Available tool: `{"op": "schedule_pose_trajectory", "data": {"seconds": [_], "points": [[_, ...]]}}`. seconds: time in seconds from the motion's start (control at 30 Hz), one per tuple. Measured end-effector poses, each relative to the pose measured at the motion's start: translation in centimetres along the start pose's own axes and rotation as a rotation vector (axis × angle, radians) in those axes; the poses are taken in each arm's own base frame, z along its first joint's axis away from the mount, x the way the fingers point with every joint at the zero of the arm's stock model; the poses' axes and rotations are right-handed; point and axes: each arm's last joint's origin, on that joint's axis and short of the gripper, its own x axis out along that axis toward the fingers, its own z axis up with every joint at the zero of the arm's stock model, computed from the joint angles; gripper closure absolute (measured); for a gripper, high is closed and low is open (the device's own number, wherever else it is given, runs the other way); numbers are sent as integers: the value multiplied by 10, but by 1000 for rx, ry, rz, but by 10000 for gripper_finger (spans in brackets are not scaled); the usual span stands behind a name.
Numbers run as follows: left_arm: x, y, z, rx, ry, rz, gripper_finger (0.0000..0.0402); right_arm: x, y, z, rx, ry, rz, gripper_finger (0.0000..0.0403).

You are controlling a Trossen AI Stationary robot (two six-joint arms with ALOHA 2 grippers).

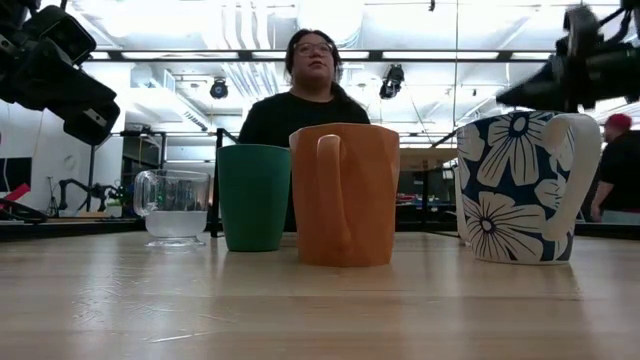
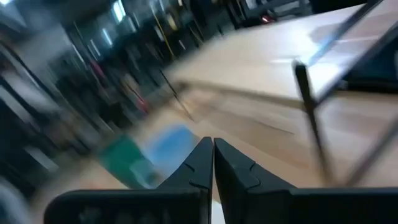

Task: Stack small to large cups/mugs on shelf
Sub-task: Put the transparent mug on the shelf

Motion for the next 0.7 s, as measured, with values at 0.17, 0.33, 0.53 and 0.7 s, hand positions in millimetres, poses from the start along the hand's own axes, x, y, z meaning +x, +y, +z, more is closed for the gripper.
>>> {"op": "schedule_pose_trajectory", "data": {"seconds": [0.17, 0.33, 0.53, 0.7], "points": [[0, 0, 0, 0, 0, 0, 402, -1, 8, 16, 221, -173, 45, 394], [0, 0, 0, 0, 1, 0, 402, -7, 20, 39, 404, -370, 193, 394], [0, 0, 0, 0, 1, 1, 402, -19, 36, 72, 557, -552, 352, 394], [0, 0, 0, 0, 1, 1, 402, -23, 57, 103, 490, -590, 367, 394]]}}
